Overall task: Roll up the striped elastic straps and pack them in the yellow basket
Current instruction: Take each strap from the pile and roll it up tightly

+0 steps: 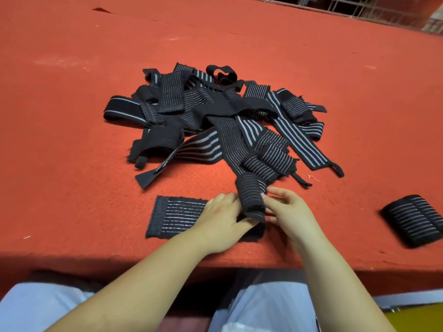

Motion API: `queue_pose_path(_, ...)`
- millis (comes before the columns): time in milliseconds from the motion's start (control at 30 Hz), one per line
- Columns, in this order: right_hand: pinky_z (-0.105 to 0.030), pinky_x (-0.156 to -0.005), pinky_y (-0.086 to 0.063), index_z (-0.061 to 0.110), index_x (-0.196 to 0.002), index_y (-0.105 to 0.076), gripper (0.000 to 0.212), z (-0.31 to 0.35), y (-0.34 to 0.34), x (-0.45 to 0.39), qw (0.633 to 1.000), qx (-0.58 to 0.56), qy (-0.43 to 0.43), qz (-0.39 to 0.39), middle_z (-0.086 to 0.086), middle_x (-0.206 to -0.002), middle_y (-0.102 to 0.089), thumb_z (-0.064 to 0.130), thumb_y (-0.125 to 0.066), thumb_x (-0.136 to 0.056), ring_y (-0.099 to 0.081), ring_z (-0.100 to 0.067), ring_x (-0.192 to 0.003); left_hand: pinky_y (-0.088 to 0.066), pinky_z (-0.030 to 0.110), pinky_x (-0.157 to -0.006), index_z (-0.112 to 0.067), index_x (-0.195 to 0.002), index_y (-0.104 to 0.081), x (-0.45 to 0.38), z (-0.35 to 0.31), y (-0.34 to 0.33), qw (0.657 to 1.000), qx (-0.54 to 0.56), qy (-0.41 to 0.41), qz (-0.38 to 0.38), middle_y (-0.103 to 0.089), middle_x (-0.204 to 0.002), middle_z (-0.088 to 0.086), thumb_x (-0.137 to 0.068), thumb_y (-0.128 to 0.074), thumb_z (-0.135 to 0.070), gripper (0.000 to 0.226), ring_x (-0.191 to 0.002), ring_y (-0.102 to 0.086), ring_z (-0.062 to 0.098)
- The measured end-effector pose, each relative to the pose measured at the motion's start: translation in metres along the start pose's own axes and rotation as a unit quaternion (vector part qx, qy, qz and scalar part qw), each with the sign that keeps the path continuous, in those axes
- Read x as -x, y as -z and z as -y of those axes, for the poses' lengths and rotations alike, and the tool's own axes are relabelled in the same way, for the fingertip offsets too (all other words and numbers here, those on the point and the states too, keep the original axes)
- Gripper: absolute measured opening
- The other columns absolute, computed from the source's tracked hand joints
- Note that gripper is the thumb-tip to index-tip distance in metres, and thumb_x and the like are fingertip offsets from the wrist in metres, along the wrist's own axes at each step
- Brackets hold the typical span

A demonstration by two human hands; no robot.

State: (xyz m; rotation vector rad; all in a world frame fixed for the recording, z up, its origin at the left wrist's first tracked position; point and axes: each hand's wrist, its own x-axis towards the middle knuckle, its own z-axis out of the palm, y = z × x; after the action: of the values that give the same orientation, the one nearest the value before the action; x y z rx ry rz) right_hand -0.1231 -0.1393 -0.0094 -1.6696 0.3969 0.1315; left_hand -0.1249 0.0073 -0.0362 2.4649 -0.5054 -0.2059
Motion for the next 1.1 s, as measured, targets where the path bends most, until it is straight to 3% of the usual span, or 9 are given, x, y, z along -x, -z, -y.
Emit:
queue_pose_path(167, -0.023, -0.061, -0.041, 0.011, -0.110, -0.063, 0.028, 0.002, 0.001, 0.001, 0.993, -0.034, -0.077, 0.082, -0.001, -0.077, -0.064, 0.025, -0.066, -0.086, -0.052, -0.011, -0.061, -0.035, 0.037, -0.098, -0.034, -0.101, -0.050, 0.001, 0.001, 0.003, 0.999, 0.048, -0.002, 0.007, -0.055, -0.107, -0.009, -0.081, -0.031, -0.055, 0.034, -0.103, -0.045, 0.015)
queue_pose_path(267, -0.026, -0.064, -0.040, 0.012, -0.089, -0.066, 0.013, 0.001, 0.001, 0.002, 0.987, -0.042, -0.095, 0.119, -0.001, -0.071, -0.059, 0.023, -0.068, -0.083, -0.047, -0.009, -0.055, -0.036, 0.037, -0.096, -0.034, -0.094, -0.048, 0.003, 0.000, 0.002, 0.999, 0.037, -0.018, 0.004, -0.054, -0.103, -0.011, -0.084, -0.035, -0.047, 0.022, -0.101, -0.046, 0.015)
queue_pose_path(367, -0.030, -0.074, -0.049, 0.013, -0.082, -0.067, 0.003, 0.004, 0.004, 0.002, 0.998, -0.058, -0.011, 0.037, -0.004, -0.082, -0.072, 0.010, -0.069, -0.081, -0.064, -0.017, -0.071, -0.035, 0.034, -0.094, -0.036, -0.094, -0.047, 0.003, -0.004, 0.004, 0.999, 0.028, -0.012, -0.008, -0.049, -0.099, -0.012, -0.087, -0.043, -0.049, 0.015, -0.098, -0.044, 0.016)
queue_pose_path(433, -0.027, -0.072, -0.050, 0.014, -0.081, -0.065, 0.010, 0.010, 0.017, 0.001, 0.995, -0.029, 0.074, -0.056, -0.001, -0.080, -0.071, 0.004, -0.067, -0.082, -0.063, -0.014, -0.072, -0.029, 0.031, -0.098, -0.032, -0.109, -0.052, 0.002, -0.006, 0.001, 0.999, -0.043, -0.005, 0.006, -0.044, -0.105, -0.009, -0.088, -0.045, -0.053, 0.030, -0.102, -0.039, 0.015)
queue_pose_path(533, -0.022, -0.059, -0.040, 0.018, -0.069, -0.053, 0.024, 0.014, 0.052, -0.005, 0.959, 0.096, 0.162, -0.212, 0.002, -0.067, -0.059, 0.002, -0.066, -0.081, -0.053, -0.013, -0.063, -0.022, 0.026, -0.100, -0.041, -0.134, -0.042, 0.000, -0.008, -0.005, 0.996, -0.086, -0.001, -0.004, -0.041, -0.111, -0.010, -0.088, -0.048, -0.055, 0.049, -0.107, -0.035, 0.012)
queue_pose_path(633, -0.029, -0.069, -0.041, 0.015, -0.081, -0.056, 0.016, 0.004, 0.088, -0.010, 0.919, 0.165, 0.153, -0.323, -0.004, -0.079, -0.061, 0.001, -0.064, -0.080, -0.059, -0.024, -0.079, -0.021, 0.027, -0.102, -0.041, -0.135, -0.040, -0.003, -0.014, -0.007, 0.996, -0.076, 0.027, -0.023, -0.042, -0.110, -0.011, -0.086, -0.053, -0.053, 0.052, -0.110, -0.036, 0.012)
queue_pose_path(833, -0.033, -0.086, -0.042, 0.010, -0.105, -0.062, 0.022, -0.033, 0.110, -0.007, 0.911, 0.212, 0.064, -0.349, -0.014, -0.108, -0.067, 0.003, -0.057, -0.086, -0.060, -0.030, -0.104, -0.023, 0.029, -0.104, -0.033, -0.131, -0.047, -0.010, -0.047, -0.012, 0.994, -0.085, -0.064, 0.008, -0.042, -0.119, -0.006, -0.083, -0.048, -0.011, 0.053, -0.113, -0.036, 0.016)
queue_pose_path(933, -0.039, -0.092, -0.044, 0.017, -0.107, -0.061, 0.029, -0.042, 0.114, -0.009, 0.910, 0.237, 0.047, -0.338, -0.012, -0.111, -0.066, 0.003, -0.058, -0.081, -0.059, -0.032, -0.107, -0.025, 0.031, -0.102, -0.032, -0.132, -0.047, -0.016, -0.057, -0.018, 0.984, -0.123, -0.115, 0.058, -0.043, -0.123, -0.004, -0.083, -0.046, -0.010, 0.054, -0.115, -0.038, 0.018)
queue_pose_path(1100, -0.043, -0.098, -0.042, 0.024, -0.106, -0.058, 0.027, -0.023, 0.109, -0.017, 0.918, 0.197, 0.096, -0.329, -0.007, -0.115, -0.061, 0.017, -0.067, -0.081, -0.054, -0.027, -0.110, -0.041, 0.035, -0.098, -0.028, -0.134, -0.041, -0.034, -0.055, -0.004, 0.996, 0.090, -0.001, -0.025, -0.050, -0.122, -0.003, -0.084, -0.050, -0.014, 0.053, -0.102, -0.053, 0.017)
